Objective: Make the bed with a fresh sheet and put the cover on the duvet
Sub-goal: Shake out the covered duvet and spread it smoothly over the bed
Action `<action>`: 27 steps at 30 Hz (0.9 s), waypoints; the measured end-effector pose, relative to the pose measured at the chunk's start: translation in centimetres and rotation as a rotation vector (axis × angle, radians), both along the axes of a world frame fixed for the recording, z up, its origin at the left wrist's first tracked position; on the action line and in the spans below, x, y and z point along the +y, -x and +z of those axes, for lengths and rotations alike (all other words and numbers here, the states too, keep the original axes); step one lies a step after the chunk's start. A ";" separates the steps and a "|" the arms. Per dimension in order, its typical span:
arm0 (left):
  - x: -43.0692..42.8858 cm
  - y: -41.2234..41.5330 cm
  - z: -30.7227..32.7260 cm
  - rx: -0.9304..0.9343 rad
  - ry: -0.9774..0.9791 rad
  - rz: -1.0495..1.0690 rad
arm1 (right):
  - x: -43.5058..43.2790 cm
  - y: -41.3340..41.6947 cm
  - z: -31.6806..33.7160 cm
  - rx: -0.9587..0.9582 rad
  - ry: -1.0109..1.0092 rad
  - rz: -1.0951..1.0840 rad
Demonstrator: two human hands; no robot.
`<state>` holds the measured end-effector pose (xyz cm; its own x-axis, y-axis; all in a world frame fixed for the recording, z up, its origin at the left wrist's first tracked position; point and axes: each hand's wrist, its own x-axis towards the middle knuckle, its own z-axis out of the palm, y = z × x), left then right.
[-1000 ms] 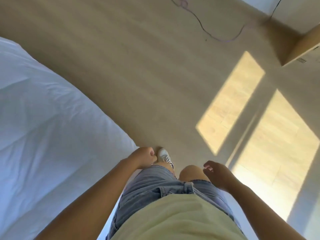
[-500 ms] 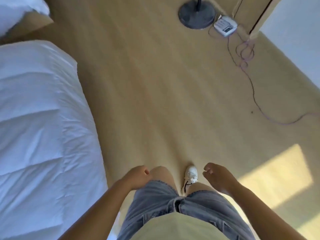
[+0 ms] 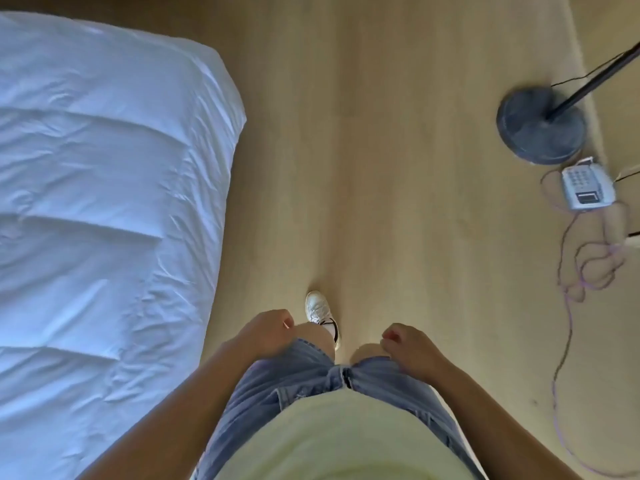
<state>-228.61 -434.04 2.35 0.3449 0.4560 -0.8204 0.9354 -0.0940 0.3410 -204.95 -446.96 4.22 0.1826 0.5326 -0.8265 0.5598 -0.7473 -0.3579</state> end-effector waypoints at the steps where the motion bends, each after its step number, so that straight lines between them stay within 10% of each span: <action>1: 2.8 -1.1 0.2 0.009 0.007 -0.012 | 2.8 -1.0 0.1 0.005 0.001 0.015; 27: 68.6 -11.3 -0.1 0.019 0.016 0.701 | 87.2 -18.0 -0.2 -0.024 -0.033 0.496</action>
